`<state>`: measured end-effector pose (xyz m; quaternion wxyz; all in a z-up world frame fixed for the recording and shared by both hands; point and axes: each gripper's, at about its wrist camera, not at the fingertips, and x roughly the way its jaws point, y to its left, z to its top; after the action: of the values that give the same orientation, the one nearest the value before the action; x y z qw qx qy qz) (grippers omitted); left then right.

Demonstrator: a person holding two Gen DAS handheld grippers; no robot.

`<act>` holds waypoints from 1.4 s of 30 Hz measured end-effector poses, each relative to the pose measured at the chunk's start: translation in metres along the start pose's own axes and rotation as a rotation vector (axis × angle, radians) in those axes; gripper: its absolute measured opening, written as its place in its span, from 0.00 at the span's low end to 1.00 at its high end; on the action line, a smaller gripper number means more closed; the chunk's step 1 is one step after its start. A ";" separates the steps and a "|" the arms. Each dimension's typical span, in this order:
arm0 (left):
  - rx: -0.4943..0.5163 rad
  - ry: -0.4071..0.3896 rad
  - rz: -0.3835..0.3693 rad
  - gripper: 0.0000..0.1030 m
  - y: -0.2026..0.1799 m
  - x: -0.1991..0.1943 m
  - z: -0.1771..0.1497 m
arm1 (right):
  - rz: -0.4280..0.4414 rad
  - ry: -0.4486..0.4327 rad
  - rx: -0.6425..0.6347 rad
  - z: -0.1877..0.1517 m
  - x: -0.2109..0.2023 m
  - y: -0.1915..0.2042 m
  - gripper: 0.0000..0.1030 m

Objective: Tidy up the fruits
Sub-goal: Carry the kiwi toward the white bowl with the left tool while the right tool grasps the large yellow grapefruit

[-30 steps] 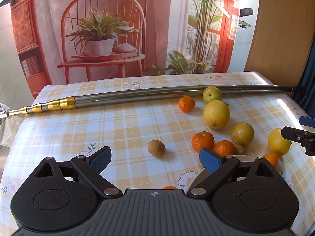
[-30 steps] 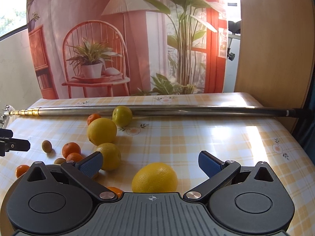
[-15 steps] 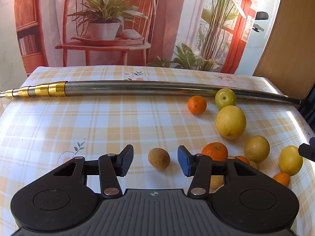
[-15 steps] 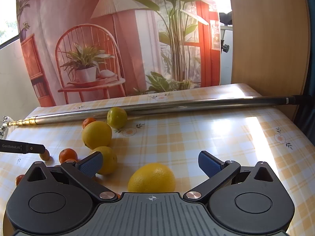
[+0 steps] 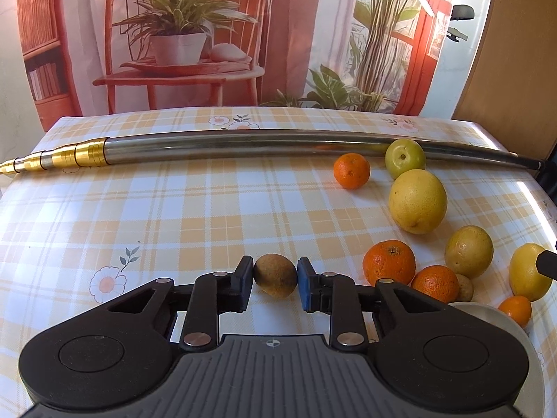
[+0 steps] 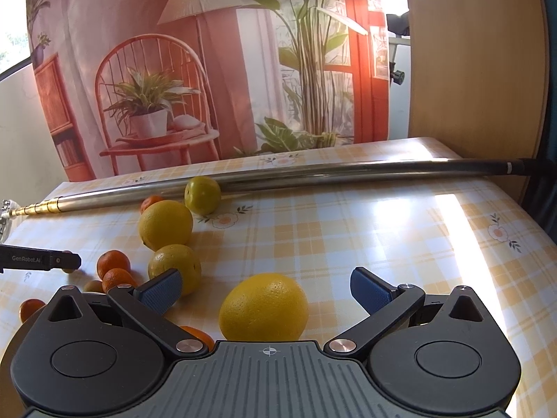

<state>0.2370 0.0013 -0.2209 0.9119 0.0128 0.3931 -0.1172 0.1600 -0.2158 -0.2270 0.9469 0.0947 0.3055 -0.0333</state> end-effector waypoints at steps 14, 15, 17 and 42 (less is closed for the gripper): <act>-0.013 -0.098 -0.077 0.28 -0.017 -0.058 -0.013 | 0.036 0.046 0.073 -0.010 0.008 -0.009 0.70; -0.013 -0.098 -0.083 0.28 -0.019 -0.060 -0.015 | 0.036 0.048 0.078 -0.010 0.009 -0.010 0.70; -0.005 -0.099 -0.090 0.28 -0.023 -0.064 -0.020 | 0.038 0.053 0.093 -0.012 0.010 -0.012 0.67; -0.037 -0.085 -0.088 0.28 -0.033 -0.081 -0.050 | 0.078 0.005 0.098 -0.032 0.016 -0.017 0.56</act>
<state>0.1396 -0.0085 -0.1948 0.9218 -0.0264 0.3563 -0.1506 0.1521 -0.2263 -0.2648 0.9410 0.1527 0.3019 -0.0112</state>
